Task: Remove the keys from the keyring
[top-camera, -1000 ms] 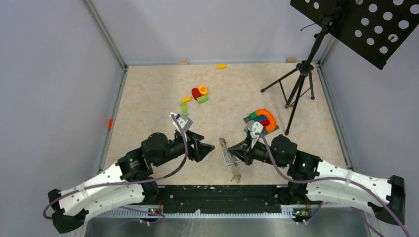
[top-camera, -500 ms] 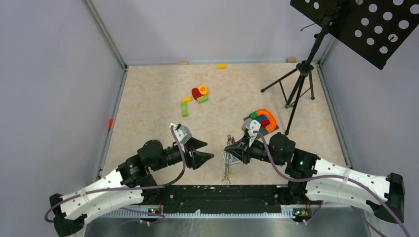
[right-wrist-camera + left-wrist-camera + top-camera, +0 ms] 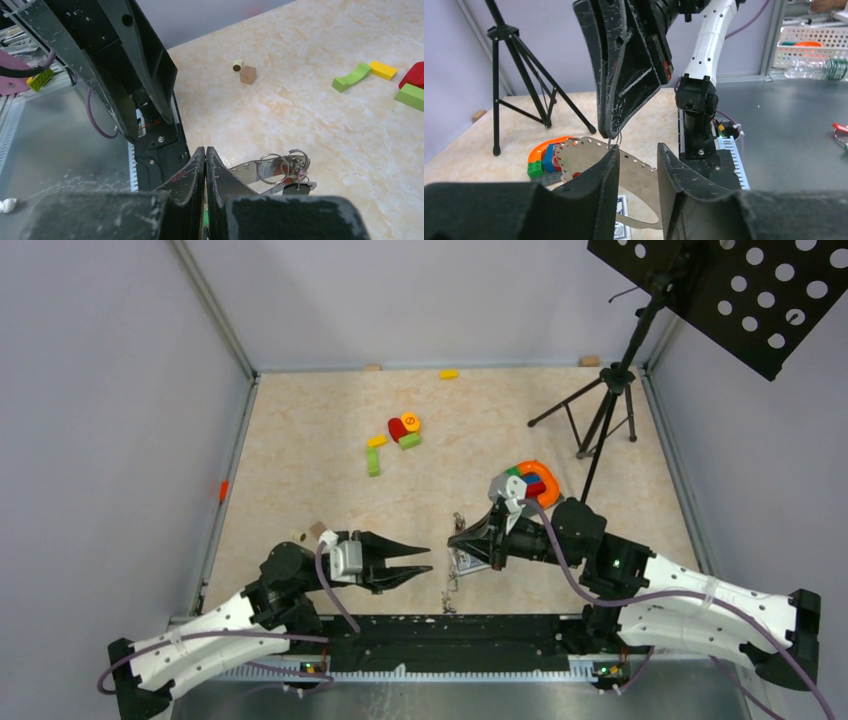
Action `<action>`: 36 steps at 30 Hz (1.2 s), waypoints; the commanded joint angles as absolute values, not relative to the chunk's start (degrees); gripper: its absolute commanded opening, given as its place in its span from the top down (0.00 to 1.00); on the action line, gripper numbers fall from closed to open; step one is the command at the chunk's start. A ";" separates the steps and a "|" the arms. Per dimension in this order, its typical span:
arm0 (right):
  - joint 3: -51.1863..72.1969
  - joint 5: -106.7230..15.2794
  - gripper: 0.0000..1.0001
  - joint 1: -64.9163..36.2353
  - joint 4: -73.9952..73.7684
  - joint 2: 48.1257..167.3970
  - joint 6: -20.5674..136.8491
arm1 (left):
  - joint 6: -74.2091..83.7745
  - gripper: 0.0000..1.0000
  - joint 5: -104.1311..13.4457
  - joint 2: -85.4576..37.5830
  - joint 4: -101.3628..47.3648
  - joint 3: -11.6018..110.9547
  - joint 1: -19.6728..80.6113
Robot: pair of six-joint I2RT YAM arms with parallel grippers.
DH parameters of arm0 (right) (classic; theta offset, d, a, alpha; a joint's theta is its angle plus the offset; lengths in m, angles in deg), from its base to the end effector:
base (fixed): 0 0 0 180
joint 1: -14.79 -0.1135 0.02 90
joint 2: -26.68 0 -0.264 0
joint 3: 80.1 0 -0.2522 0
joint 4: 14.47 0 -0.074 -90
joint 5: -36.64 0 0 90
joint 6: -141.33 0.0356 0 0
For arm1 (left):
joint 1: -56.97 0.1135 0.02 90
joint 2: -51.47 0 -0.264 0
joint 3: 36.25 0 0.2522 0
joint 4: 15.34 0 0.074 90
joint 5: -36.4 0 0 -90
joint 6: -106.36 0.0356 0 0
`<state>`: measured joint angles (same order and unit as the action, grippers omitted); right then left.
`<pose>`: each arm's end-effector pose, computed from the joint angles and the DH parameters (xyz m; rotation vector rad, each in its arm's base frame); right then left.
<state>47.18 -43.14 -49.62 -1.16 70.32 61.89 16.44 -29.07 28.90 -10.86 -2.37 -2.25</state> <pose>0.0750 0.1711 0.3275 -0.9307 1.5085 1.1237 0.0517 -0.1157 0.2932 1.0114 0.9875 -1.1431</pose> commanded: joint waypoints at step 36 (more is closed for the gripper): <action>53.16 -66.32 0.71 -50.28 10.59 75.78 78.96 | -33.02 0.31 -79.94 21.46 -47.18 1.53 -2.16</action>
<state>54.65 -64.76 -49.62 9.23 73.18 75.73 -21.83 -74.68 23.04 -39.71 -1.17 -2.21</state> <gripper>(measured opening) 0.278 0.689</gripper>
